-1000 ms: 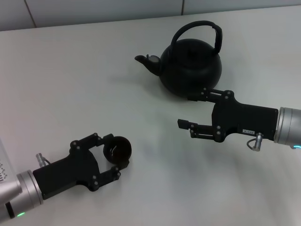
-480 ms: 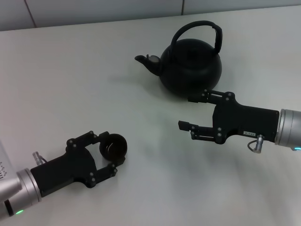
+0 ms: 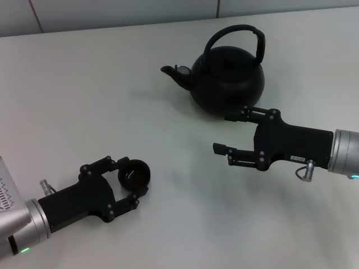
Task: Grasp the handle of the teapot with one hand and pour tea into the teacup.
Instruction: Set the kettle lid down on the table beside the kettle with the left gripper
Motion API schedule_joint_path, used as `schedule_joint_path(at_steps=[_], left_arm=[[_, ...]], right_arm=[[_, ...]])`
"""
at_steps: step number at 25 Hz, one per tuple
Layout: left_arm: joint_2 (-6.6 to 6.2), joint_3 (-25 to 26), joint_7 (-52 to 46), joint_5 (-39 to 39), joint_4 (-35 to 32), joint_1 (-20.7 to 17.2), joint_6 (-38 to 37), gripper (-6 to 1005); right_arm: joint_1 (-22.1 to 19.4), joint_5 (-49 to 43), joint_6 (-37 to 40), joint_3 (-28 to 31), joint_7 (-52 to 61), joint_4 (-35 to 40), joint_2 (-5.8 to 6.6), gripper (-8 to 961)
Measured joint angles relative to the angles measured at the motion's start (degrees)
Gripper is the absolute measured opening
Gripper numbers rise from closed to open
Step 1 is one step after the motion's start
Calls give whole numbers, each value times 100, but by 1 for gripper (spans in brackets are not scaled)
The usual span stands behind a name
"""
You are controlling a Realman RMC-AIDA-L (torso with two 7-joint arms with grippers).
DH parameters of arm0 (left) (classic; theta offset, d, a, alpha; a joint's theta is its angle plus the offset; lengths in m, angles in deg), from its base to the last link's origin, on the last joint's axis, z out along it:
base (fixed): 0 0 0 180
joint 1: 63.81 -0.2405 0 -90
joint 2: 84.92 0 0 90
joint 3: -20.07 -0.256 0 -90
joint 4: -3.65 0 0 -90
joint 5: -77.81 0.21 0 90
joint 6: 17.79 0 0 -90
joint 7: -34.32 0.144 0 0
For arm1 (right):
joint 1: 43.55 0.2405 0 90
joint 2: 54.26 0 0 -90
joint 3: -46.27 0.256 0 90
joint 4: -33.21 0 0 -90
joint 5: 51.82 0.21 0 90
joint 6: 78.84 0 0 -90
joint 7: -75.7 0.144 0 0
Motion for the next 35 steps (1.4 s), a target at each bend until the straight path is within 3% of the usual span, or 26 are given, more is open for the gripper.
schedule_joint_path(at_steps=[35], left_arm=[[0, -149, -315, 63, -53, 27, -3, 693]], right_arm=[[9, 7, -15, 6, -9, 44, 18, 738]])
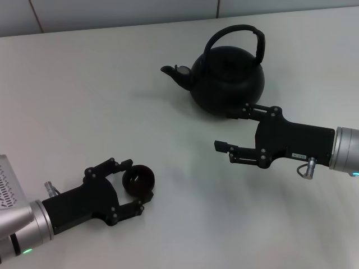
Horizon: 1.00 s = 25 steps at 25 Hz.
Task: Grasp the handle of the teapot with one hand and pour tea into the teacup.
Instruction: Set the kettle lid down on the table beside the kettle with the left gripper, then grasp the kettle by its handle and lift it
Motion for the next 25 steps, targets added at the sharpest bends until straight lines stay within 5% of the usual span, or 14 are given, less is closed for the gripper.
schedule_joint_path(at_steps=[8, 25], left_arm=[[-10, -19, -4, 9, 0, -24, -1, 804], [-61, 13, -323, 0, -366, -201, -310, 807]], right_arm=[[15, 0, 15, 0, 0, -15, -6, 738], [33, 63, -21, 0, 0, -44, -18, 738]])
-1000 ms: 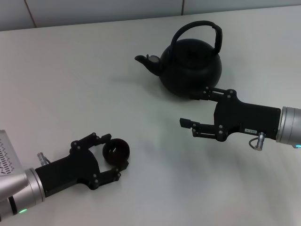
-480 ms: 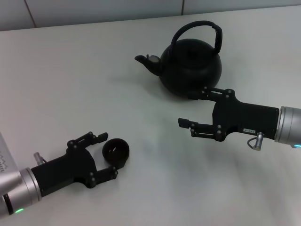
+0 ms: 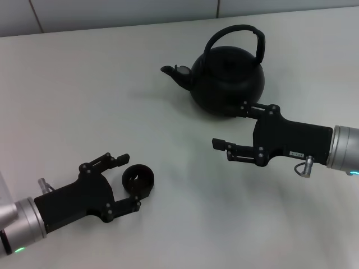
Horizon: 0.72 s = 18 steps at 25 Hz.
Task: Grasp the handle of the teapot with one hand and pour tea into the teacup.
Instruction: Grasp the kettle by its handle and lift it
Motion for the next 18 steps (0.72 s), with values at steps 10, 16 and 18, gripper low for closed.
schedule_joint_path(at_steps=[10, 16, 18], left_arm=[[-25, -13, -22, 8, -438, -329, -434, 806], [-152, 29, -584, 553, -1194, -641, -847, 805], [-264, 68, -1098, 907, -1643, -776, -920, 805]], right_arm=[[-14, 13, -7, 0, 0, 0, 3, 736], [-56, 57, -24, 20, 0, -1, 7, 737], [-66, 60, -44, 59, 0, 0, 7, 737]])
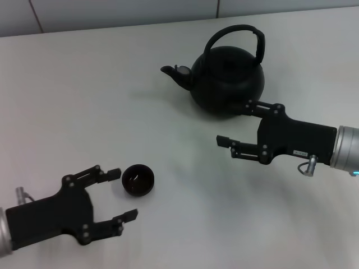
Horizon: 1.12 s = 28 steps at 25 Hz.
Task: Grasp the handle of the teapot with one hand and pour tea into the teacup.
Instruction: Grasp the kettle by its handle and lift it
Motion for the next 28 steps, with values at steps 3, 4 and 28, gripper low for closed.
schedule_joint_path(at_steps=[3, 4, 28], left_arm=[[-103, 215, -531, 349, -450, -126, -381, 804], [-115, 327, -623, 470, -555, -151, -581, 804], [-40, 1111, -1195, 1860, -917, 37, -1259, 802]], right_arm=[[-14, 59, -91, 261, -9, -91, -7, 738], [-7, 145, -113, 383, -52, -204, -6, 738], [150, 1531, -1158, 1648, -605, -1141, -15, 737]])
